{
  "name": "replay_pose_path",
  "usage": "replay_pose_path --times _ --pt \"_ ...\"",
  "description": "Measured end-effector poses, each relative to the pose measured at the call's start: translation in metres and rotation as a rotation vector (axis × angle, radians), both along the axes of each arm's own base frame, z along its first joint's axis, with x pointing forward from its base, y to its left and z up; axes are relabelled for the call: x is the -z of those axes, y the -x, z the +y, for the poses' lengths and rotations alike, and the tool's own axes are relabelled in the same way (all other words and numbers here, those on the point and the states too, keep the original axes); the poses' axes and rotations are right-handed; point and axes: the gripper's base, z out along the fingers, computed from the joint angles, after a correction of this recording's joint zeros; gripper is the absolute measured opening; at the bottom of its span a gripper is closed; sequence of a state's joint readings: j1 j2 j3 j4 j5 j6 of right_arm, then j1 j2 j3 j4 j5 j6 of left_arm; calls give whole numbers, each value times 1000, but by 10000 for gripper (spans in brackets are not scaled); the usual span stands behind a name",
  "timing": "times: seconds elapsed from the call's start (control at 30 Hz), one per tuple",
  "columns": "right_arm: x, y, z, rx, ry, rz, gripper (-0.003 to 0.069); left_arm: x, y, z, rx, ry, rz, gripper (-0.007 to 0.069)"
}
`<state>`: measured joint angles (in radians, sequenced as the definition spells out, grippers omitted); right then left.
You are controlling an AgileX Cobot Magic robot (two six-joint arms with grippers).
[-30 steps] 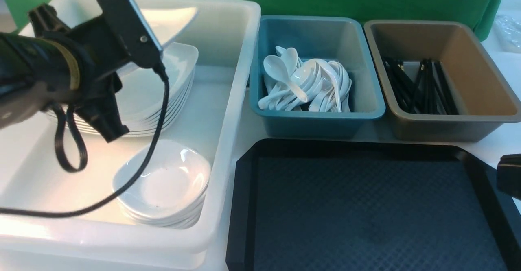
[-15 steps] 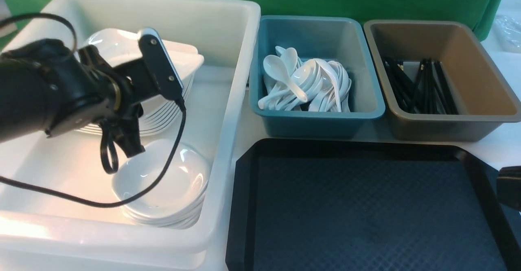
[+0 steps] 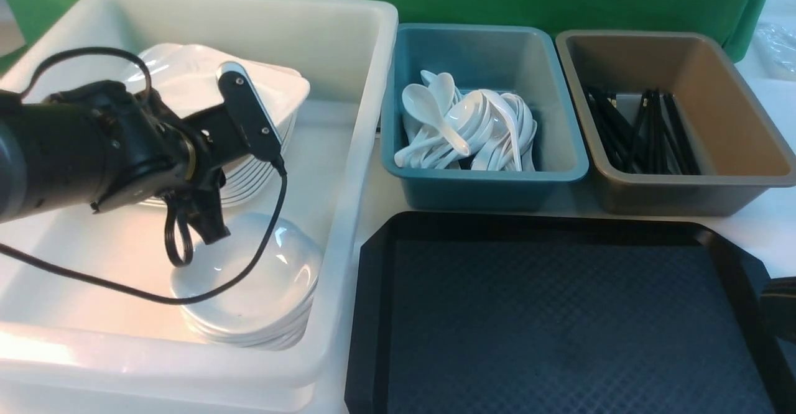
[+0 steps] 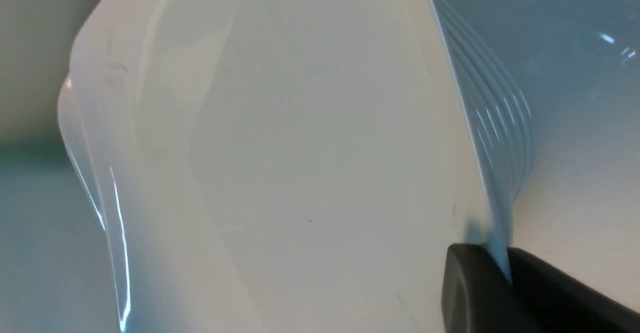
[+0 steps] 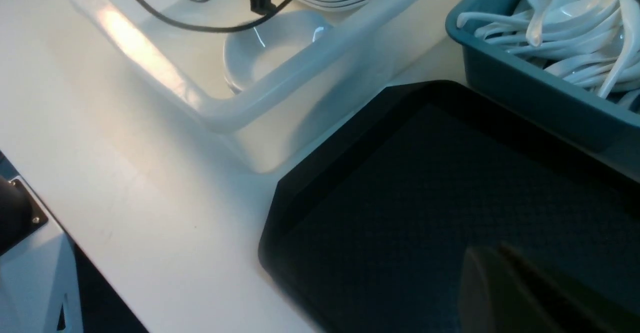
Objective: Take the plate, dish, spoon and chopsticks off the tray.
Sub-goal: Use the left arm to put the plate into the large storage box on the left
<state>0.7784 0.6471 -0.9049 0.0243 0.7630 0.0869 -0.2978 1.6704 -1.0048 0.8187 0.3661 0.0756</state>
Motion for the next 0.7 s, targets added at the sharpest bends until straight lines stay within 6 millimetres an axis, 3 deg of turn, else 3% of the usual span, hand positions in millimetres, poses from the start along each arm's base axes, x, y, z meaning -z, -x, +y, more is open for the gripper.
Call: replay_pose_path --times 0.27,0.33,0.5,0.7 --pt "1 1 0 -2 2 11 27 -5 -14 -6 -58 86 -34 38" --pt "2 1 0 -4 12 25 27 -6 -15 -6 -65 108 -39 73" --pt "4 3 -1 -9 22 51 27 -6 -16 -7 -87 154 -40 196" --pt "4 3 0 -11 19 55 27 -14 -16 -11 -120 273 -61 429"
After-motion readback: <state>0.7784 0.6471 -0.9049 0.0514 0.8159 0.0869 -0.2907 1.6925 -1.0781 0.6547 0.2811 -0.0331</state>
